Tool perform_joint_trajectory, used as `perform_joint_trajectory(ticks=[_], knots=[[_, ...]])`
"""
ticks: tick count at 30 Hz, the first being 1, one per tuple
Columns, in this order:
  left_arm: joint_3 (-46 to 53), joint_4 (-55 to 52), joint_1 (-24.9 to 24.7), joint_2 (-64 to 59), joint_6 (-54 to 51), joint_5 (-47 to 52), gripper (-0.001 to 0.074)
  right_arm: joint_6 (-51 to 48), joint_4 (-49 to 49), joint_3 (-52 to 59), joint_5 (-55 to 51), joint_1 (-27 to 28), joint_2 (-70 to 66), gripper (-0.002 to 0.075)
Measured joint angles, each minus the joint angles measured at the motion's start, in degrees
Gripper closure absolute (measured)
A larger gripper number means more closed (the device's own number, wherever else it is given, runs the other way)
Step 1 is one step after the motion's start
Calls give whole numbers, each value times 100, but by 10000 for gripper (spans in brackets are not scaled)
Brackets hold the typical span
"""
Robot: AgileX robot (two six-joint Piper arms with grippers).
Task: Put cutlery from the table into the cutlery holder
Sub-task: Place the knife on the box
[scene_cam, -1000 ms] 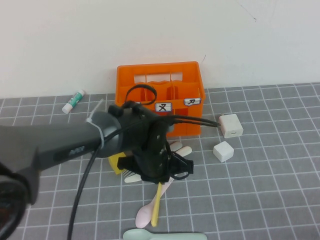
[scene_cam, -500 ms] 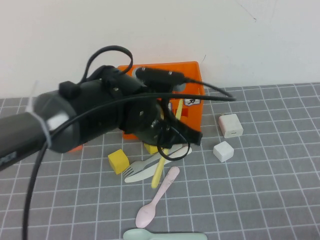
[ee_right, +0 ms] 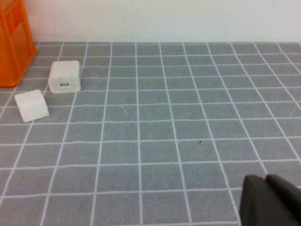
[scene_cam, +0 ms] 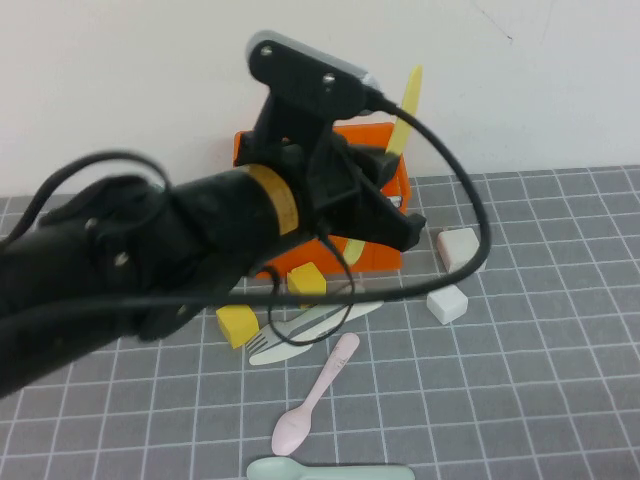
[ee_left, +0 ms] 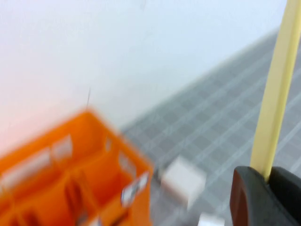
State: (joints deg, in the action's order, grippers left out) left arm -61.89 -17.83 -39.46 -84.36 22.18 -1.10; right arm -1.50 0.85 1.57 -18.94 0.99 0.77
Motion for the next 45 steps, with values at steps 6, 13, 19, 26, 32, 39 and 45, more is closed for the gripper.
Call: perform_joint_trajectory(ticks=[6,13,19,26,32,39,45], knots=[[851,140,577,65,296,-2431,710,0,0,0,0,0,0,729],[1257,996,1228,-94,400,-4540,710,0,0,0,0,0,0,729],[1277,1489,1435,-628,297,-5663,710,0,0,0,0,0,0,729],[1277,1639,1434,-1255,43,-6382,710,0,0,0,0,0,0,729],[1277,1745,1434,-1714,-142,-6380,710,0,0,0,0,0,0,729],[1224,1783,1434,-1973,-534,-6380,710,0,0,0,0,0,0,729],[966,1783,1434,-2035,-546,-6380,710,0,0,0,0,0,0,729]])
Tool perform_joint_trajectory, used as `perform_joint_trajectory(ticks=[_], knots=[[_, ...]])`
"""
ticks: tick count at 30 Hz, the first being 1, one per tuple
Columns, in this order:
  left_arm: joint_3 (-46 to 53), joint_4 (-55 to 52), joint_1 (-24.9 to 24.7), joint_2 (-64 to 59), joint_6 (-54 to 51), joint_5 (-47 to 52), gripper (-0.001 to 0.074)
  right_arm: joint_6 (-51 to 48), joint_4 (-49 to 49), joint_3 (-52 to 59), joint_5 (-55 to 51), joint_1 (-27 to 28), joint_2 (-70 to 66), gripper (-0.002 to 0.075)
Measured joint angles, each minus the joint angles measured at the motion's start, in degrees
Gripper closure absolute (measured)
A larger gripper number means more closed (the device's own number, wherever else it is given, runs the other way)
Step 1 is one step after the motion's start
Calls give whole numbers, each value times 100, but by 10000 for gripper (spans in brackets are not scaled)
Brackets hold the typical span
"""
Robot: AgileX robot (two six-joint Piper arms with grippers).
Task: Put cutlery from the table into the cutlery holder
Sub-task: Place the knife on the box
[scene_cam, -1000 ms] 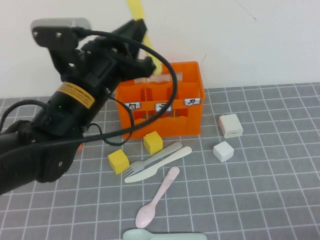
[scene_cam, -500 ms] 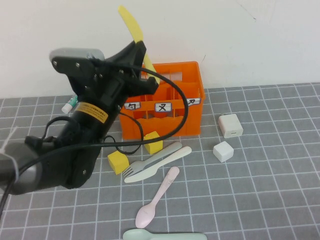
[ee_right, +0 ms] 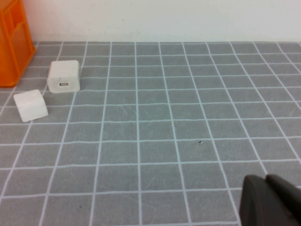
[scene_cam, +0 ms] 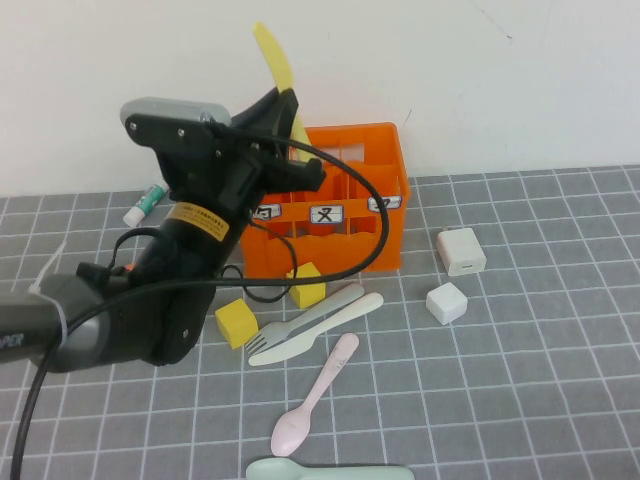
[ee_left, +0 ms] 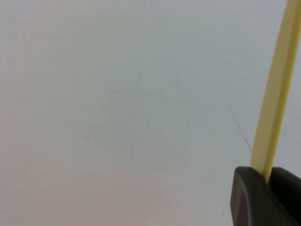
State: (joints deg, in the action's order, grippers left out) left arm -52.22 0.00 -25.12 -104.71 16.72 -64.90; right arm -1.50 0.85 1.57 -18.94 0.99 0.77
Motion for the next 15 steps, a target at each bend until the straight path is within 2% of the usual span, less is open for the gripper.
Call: perform_joint_trajectory(ticks=[8,15], knots=[[-443,-225,0,-21,0,-23,710,0,0,0,0,0,0,729],[-1367,-815,0,-517,50,267,710,0,0,0,0,0,0,729]])
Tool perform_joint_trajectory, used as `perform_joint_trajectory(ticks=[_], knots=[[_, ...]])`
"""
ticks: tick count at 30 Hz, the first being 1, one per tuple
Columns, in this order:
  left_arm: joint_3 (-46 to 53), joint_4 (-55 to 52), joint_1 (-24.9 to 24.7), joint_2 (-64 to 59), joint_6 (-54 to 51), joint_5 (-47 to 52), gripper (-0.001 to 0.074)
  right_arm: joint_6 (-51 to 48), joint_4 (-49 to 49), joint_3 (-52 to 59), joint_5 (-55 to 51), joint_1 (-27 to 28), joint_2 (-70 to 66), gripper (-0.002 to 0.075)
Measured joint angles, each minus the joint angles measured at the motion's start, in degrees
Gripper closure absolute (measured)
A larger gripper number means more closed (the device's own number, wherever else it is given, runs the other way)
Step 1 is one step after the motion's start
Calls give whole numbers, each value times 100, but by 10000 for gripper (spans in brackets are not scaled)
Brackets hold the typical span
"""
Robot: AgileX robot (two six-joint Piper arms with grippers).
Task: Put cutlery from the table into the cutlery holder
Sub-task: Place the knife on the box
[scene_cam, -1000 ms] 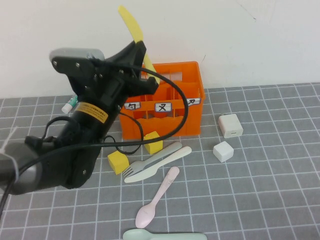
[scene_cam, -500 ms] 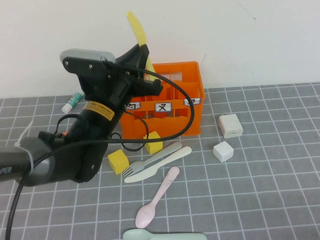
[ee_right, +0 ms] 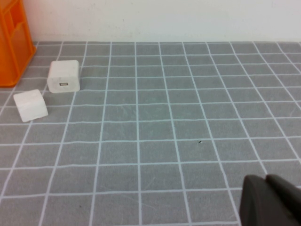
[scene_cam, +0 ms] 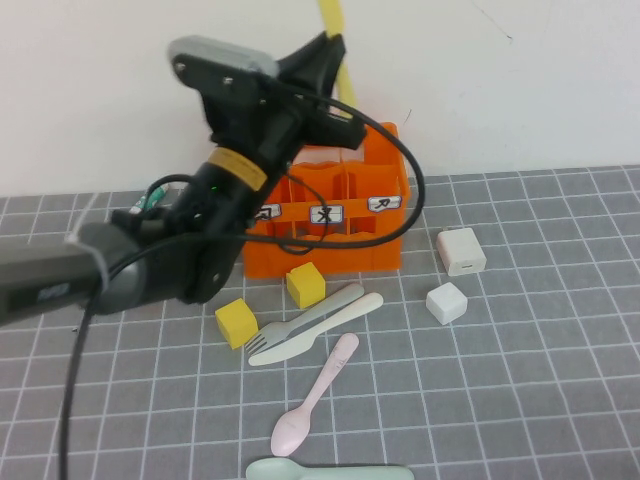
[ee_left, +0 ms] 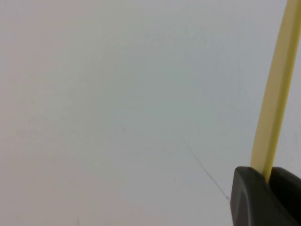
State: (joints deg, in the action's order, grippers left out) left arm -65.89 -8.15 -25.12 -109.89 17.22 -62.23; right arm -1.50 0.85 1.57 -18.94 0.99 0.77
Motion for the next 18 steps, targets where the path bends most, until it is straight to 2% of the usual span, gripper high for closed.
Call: perform_joint_trajectory(ticks=[8,18], knots=[[-604,-363,0,-709,329,230,710,0,0,0,0,0,0,729],[-617,-477,0,-1185,637,270,710,0,0,0,0,0,0,729]])
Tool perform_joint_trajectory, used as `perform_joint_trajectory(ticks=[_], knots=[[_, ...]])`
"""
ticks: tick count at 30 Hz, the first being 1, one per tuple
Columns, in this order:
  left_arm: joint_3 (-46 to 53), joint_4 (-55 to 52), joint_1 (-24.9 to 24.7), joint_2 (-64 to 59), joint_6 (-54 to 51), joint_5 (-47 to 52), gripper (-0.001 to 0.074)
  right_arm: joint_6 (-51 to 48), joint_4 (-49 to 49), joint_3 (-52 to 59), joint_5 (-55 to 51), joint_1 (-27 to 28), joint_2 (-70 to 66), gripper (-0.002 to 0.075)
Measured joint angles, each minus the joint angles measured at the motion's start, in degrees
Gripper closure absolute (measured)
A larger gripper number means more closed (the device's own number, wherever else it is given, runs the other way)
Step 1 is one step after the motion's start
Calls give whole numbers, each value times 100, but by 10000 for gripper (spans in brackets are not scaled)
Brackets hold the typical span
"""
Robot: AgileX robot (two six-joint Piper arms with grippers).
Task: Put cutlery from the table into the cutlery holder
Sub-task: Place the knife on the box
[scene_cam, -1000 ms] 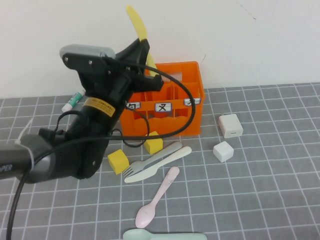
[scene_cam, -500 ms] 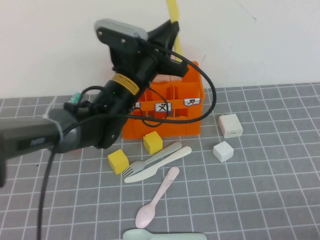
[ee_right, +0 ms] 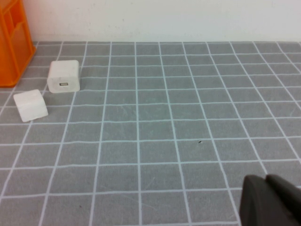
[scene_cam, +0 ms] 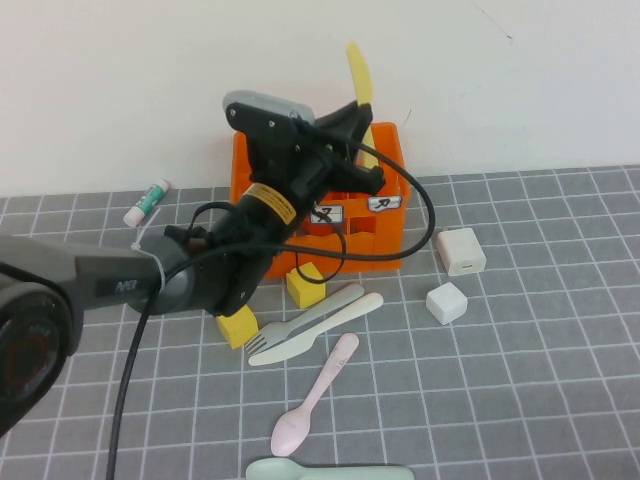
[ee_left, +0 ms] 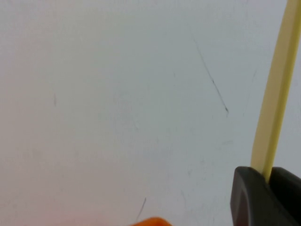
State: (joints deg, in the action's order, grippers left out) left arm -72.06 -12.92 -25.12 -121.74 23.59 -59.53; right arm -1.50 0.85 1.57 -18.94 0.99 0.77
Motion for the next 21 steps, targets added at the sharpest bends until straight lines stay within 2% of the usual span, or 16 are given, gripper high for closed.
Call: perform_joint_trajectory(ticks=[6,8,11,15,18,21], knots=[[-10,-75,0,-13,-14,547,708,0,0,0,0,0,0,729],[-10,-89,0,-15,-118,793,685,0,0,0,0,0,0,729],[-10,-190,0,-25,-154,938,579,0,0,0,0,0,0,729],[-10,-244,0,-14,17,893,384,0,0,0,0,0,0,729],[-10,-398,13,141,254,962,335,0,0,0,0,0,0,729],[-10,-1026,98,564,577,1361,335,0,0,0,0,0,0,729]])
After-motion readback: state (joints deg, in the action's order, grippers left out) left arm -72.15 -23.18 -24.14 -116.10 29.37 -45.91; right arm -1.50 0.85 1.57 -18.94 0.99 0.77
